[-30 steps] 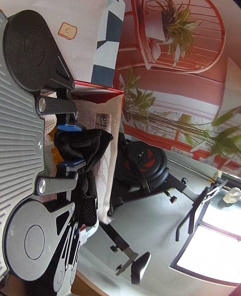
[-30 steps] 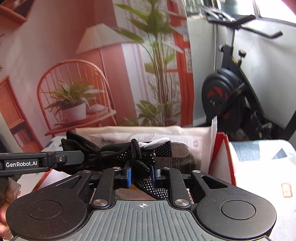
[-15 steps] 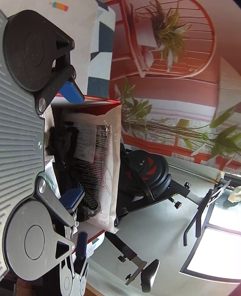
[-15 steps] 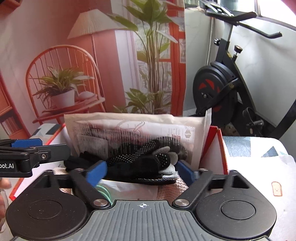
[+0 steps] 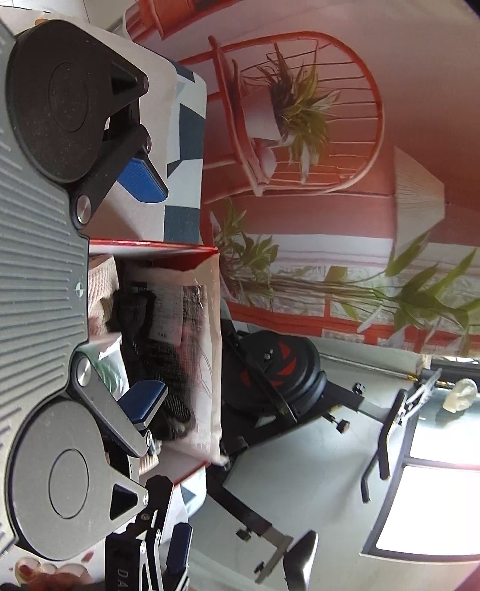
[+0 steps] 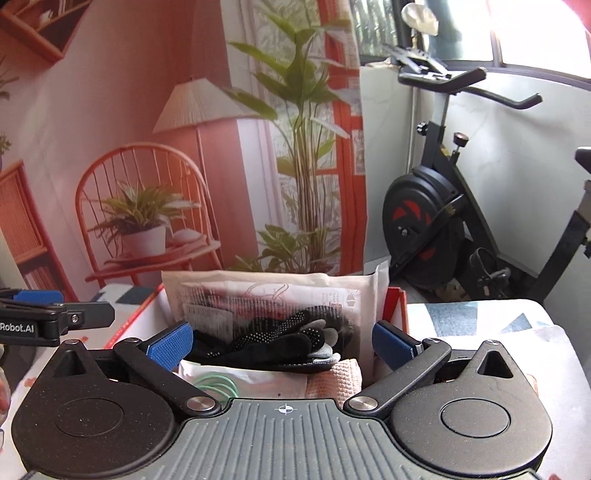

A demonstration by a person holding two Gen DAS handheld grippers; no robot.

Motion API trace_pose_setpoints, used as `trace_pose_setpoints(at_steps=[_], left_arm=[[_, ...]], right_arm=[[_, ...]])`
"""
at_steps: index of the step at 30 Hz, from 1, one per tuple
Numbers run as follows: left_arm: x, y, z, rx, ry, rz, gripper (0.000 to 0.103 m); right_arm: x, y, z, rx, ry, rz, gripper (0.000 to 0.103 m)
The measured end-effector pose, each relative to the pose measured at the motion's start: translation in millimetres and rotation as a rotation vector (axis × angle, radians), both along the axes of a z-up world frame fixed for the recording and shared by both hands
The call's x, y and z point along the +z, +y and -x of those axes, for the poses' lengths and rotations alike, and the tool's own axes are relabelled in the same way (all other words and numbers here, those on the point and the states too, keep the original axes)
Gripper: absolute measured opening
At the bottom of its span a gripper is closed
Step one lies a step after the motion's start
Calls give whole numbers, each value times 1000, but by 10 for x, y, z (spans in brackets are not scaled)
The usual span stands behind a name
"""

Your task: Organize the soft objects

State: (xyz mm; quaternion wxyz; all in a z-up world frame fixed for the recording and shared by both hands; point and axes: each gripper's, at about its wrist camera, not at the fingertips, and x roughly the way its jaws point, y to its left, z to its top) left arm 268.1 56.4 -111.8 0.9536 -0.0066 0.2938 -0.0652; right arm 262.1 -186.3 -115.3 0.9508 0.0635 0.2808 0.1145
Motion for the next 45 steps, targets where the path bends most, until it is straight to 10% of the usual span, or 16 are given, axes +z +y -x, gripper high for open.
trace_pose_setpoints(at_steps=[25,45], left_arm=[[1202,-406,2297,43,-282,-132,103],[1154,-468,2496,85,-307,-145,103]], right_arm=[[1435,-127,2433,-63,-217,12,103],[1434,-249,2622,-121,-207,15,103]])
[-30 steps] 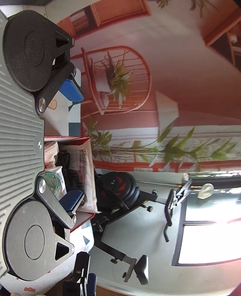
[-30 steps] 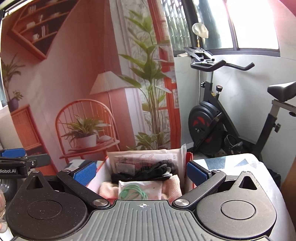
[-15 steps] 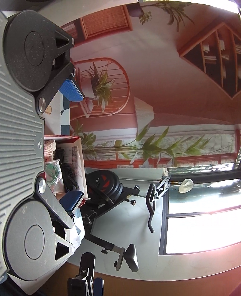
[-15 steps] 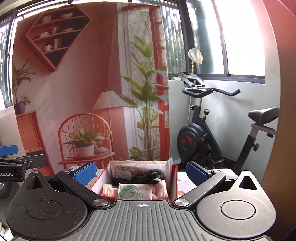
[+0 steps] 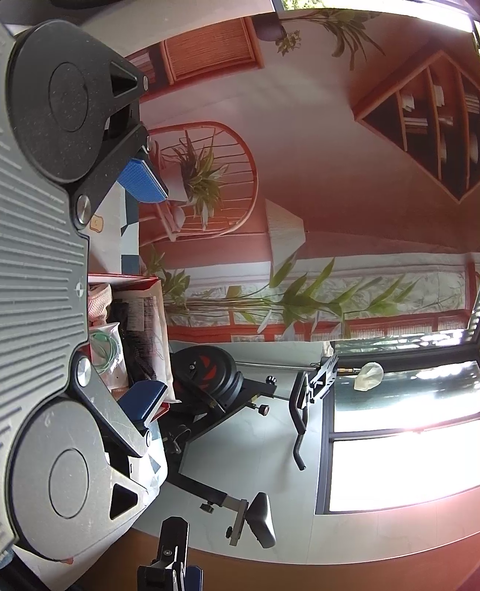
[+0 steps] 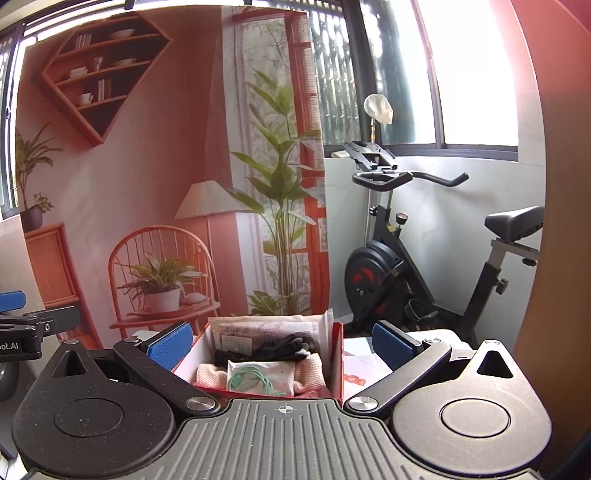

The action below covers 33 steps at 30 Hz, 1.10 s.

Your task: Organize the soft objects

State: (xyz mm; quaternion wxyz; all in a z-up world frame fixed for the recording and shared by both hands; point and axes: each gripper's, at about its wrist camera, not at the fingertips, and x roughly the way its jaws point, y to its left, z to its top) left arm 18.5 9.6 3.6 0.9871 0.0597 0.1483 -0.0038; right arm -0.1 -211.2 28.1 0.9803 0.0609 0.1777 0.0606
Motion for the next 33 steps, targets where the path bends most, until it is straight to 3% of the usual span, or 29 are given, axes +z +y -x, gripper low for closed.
trace_pose_setpoints(at_steps=[33], left_arm=[[-37,93,-41,41,46,40,103]], right_arm=[[-64,-73,-23,-9,9,13,103]])
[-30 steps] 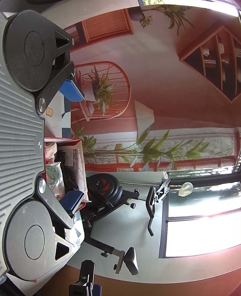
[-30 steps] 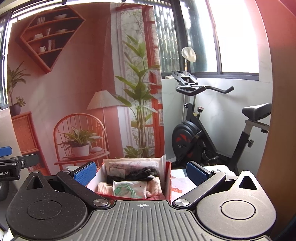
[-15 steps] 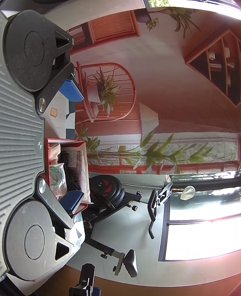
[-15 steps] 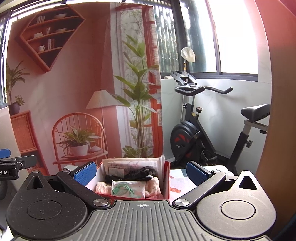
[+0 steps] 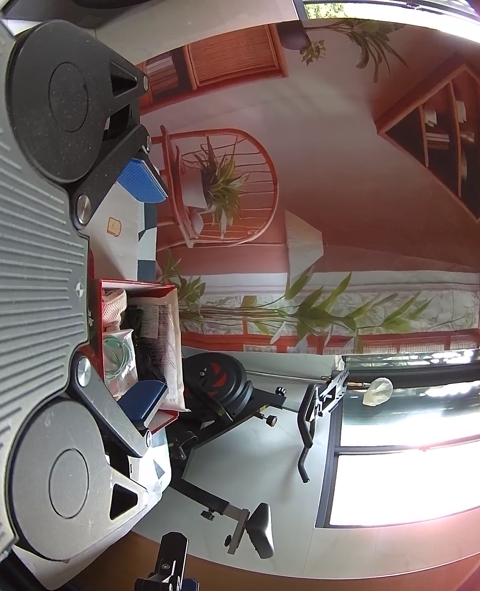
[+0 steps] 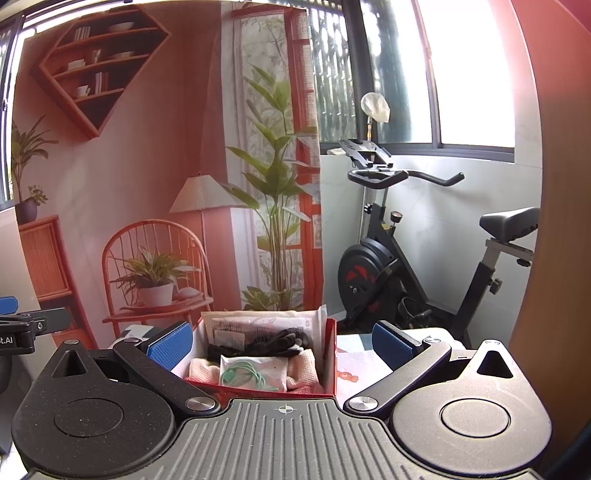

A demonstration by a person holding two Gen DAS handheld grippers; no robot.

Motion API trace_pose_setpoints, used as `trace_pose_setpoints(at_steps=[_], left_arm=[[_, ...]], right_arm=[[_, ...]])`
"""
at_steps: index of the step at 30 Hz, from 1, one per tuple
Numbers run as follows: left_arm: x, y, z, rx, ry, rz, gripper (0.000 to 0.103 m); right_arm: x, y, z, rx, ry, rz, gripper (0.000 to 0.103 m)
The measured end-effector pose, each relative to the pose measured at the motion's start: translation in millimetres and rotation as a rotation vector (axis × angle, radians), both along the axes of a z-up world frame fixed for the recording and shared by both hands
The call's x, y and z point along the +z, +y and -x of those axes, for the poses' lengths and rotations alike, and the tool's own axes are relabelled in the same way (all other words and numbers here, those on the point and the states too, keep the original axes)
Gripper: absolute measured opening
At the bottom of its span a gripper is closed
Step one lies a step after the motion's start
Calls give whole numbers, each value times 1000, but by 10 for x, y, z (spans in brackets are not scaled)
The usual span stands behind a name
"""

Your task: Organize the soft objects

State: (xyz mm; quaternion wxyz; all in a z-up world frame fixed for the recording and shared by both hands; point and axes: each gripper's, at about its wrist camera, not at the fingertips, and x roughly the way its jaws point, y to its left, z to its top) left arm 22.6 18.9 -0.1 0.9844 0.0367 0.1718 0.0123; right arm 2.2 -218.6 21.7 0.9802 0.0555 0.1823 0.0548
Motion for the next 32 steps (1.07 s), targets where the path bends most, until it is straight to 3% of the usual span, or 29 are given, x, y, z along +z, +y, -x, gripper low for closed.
trace_pose_setpoints(at_steps=[32], left_arm=[[-20,-8,-3,13,4,2,103]], right_arm=[[-36,-47,-60,-10,20,26,103]])
